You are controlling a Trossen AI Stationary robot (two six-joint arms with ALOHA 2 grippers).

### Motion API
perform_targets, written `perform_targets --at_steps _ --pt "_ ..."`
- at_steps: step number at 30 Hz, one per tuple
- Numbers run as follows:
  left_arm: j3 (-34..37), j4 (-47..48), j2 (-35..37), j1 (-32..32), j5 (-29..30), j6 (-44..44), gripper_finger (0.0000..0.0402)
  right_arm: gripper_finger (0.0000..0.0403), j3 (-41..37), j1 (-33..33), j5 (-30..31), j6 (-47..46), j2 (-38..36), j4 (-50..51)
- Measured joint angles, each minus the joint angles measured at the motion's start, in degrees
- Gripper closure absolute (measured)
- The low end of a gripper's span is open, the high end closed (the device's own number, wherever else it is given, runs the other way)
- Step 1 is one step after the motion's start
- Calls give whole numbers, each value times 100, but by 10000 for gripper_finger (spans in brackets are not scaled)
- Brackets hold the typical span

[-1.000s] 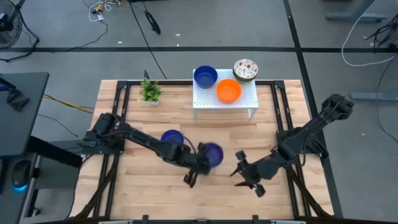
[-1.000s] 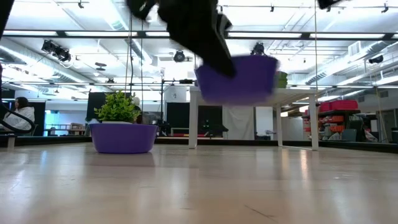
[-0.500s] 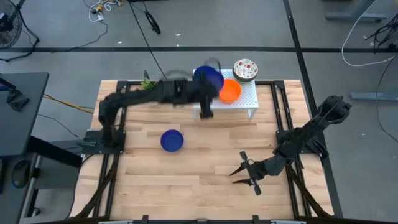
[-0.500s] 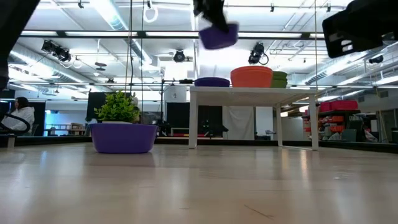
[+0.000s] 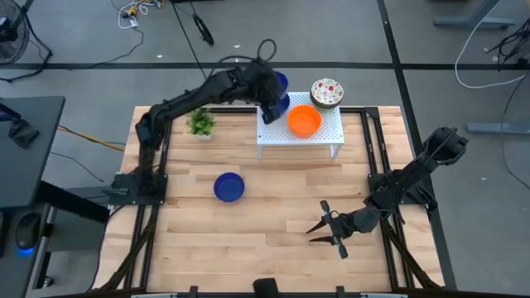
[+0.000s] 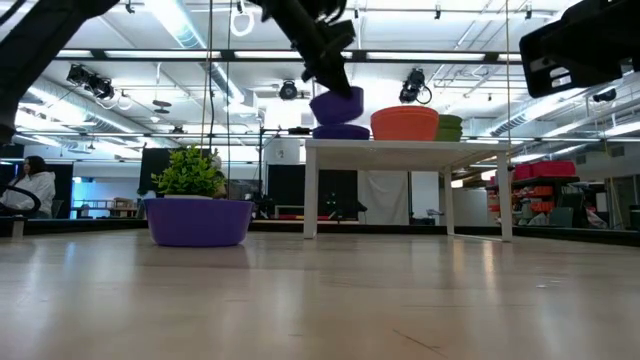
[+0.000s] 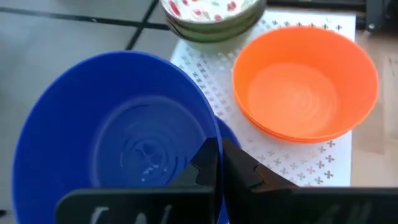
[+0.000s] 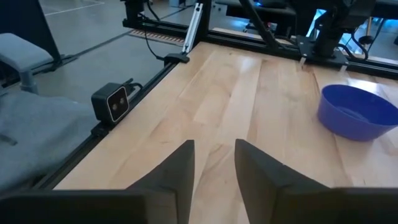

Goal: Pick & Place Mini bowls
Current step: Stack the blue bowl on top of the other blue bowls on the shelf

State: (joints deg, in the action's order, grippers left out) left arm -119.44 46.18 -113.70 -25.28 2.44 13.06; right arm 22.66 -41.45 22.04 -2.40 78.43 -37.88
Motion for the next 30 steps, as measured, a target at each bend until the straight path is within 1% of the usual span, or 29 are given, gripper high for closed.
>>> perform_targets --at_steps 10,20,25,30 --pt "7 -112 -428 77 0 20 390 289 2 1 0 -14 0 34" --pt "7 -3 -515 66 173 6 387 289 2 1 -2 -28 0 60" --pt "7 26 -515 63 196 -42 373 289 4 1 -2 -30 0 65" --pt "7 39 -515 64 438 -42 352 289 4 0 -2 -30 0 62"
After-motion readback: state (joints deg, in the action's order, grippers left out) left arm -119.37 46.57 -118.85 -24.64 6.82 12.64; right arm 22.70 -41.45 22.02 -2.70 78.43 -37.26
